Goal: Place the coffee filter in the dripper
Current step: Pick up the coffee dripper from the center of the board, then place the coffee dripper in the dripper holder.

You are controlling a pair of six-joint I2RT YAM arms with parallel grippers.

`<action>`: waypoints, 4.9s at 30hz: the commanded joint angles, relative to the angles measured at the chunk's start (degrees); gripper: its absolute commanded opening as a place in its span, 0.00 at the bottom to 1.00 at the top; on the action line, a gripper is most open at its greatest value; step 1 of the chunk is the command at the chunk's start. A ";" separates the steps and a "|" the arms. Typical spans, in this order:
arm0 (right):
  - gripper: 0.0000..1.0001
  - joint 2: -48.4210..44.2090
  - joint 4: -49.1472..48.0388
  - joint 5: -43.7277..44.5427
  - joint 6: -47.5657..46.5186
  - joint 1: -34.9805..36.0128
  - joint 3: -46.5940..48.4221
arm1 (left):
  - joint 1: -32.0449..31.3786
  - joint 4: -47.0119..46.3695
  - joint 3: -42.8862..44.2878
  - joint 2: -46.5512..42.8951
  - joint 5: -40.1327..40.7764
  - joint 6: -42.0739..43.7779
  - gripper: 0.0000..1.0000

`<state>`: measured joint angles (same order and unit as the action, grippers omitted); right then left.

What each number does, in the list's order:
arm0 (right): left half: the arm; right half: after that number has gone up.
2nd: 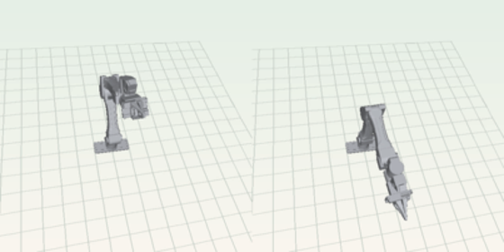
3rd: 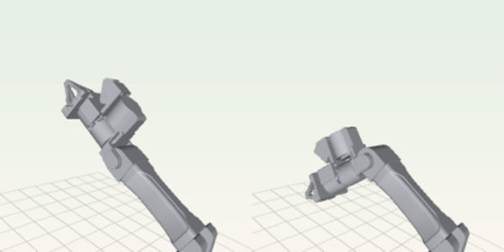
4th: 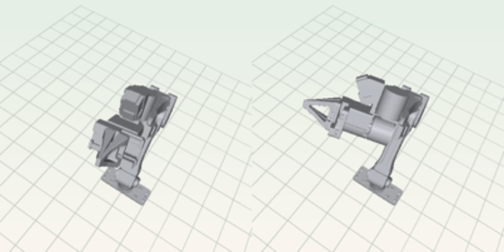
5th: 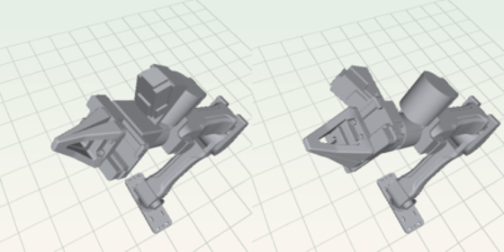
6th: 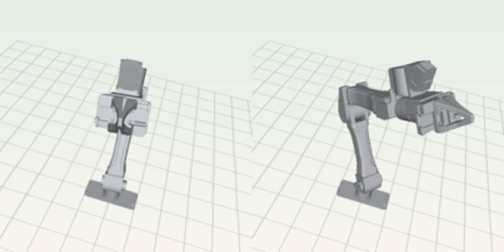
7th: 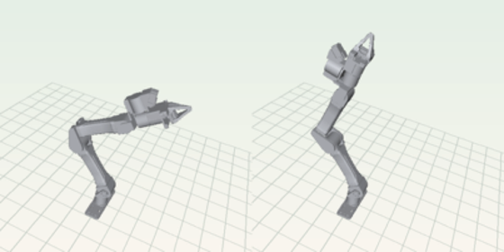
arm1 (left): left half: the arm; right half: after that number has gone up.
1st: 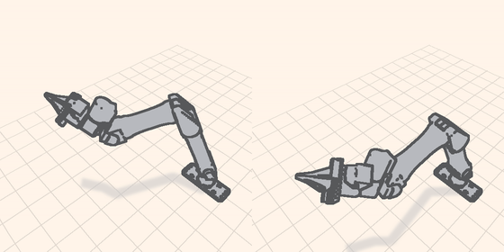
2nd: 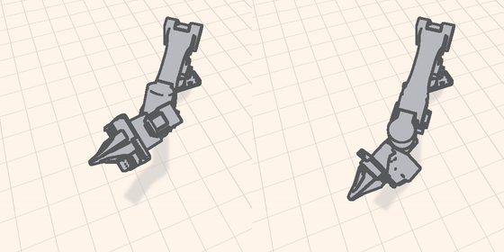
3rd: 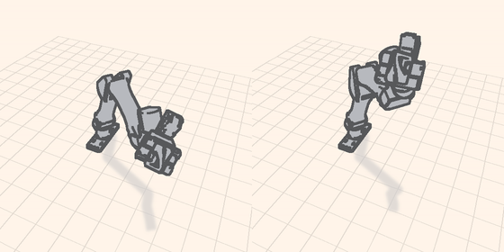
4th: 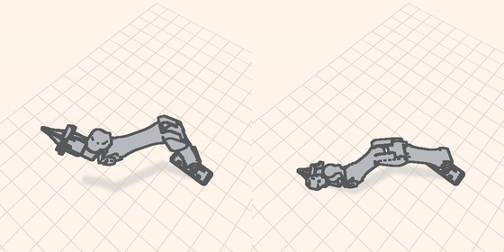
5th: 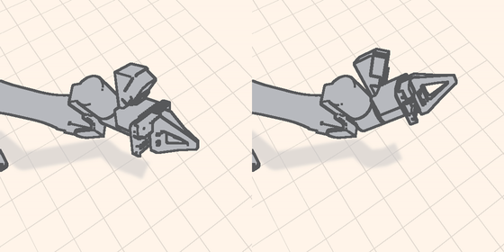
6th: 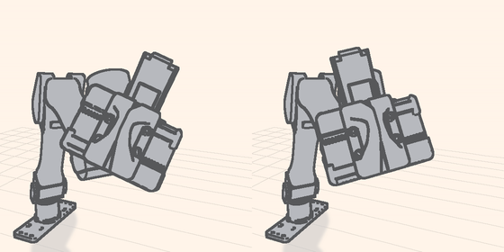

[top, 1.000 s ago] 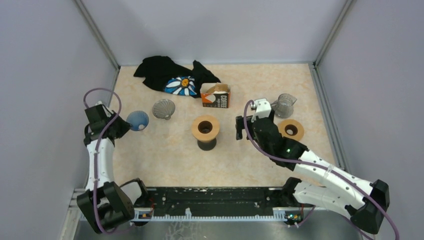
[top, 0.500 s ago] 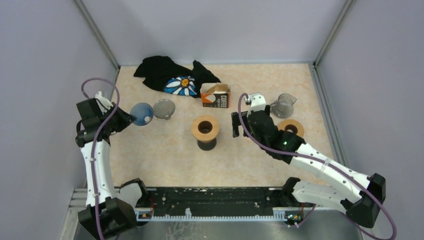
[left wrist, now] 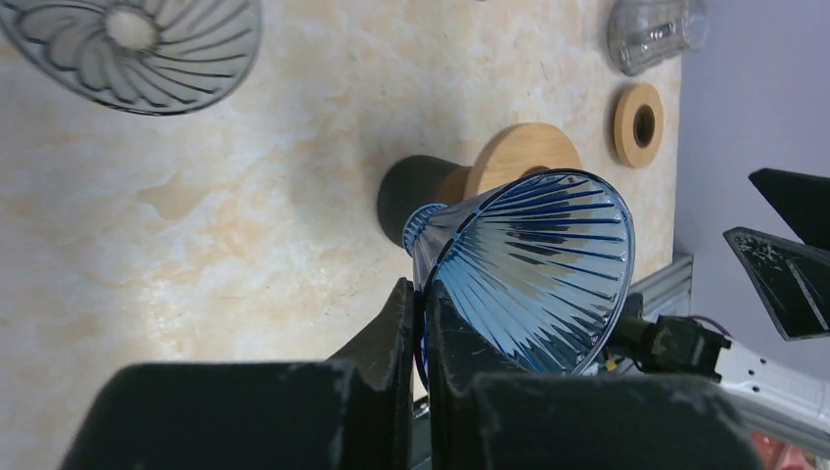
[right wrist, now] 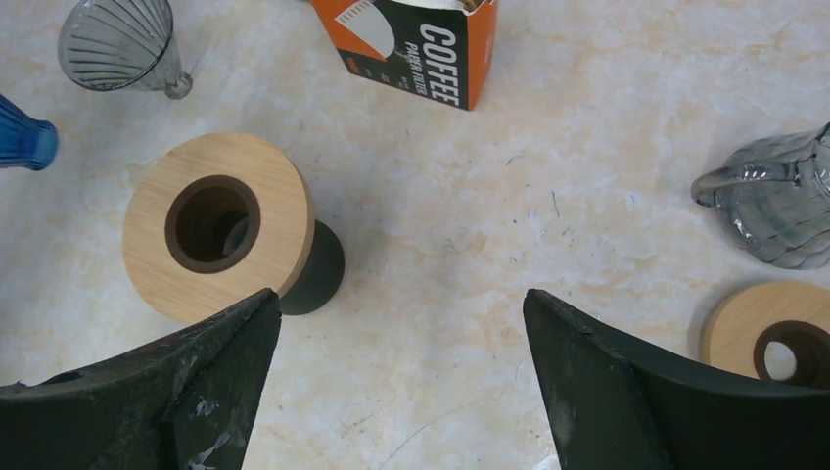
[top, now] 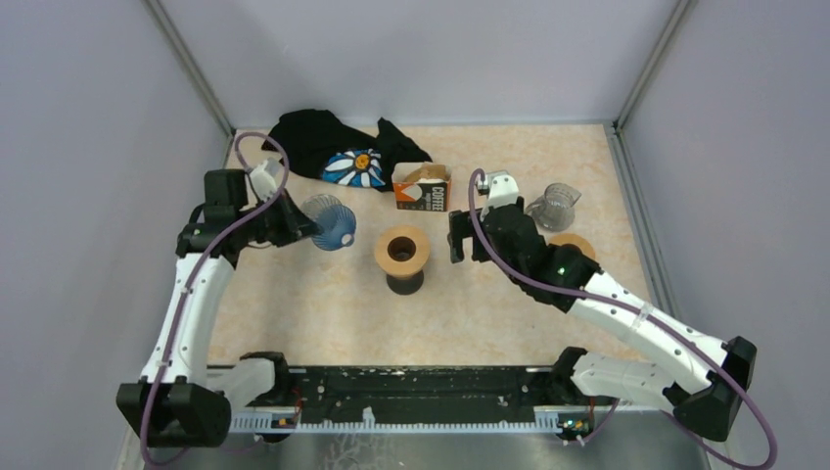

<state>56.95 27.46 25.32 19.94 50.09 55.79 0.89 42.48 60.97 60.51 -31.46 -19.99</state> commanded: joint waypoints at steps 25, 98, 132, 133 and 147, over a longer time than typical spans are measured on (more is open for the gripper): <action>0.87 1.04 -3.54 -9.36 4.40 -0.25 4.24 | -27.94 -3.51 11.74 12.91 11.42 -7.45 0.00; 0.00 27.07 -1.45 -26.55 9.55 -5.50 14.88 | -33.36 4.39 15.25 24.02 18.22 -3.70 0.00; 0.20 22.26 -0.90 -26.81 9.07 -5.47 15.70 | -34.90 3.16 16.15 21.64 27.73 -5.05 0.16; 0.22 21.87 -0.91 -26.55 9.03 -5.52 16.08 | -34.90 3.07 16.72 21.40 28.21 -5.06 0.18; 0.49 16.13 1.15 -22.14 5.84 -7.31 19.15 | -34.45 -1.97 16.56 13.93 31.80 -5.93 0.69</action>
<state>76.23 28.32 0.51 27.97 44.21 72.18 -33.78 43.40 77.21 78.72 -1.91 -25.93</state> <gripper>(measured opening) 0.464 0.615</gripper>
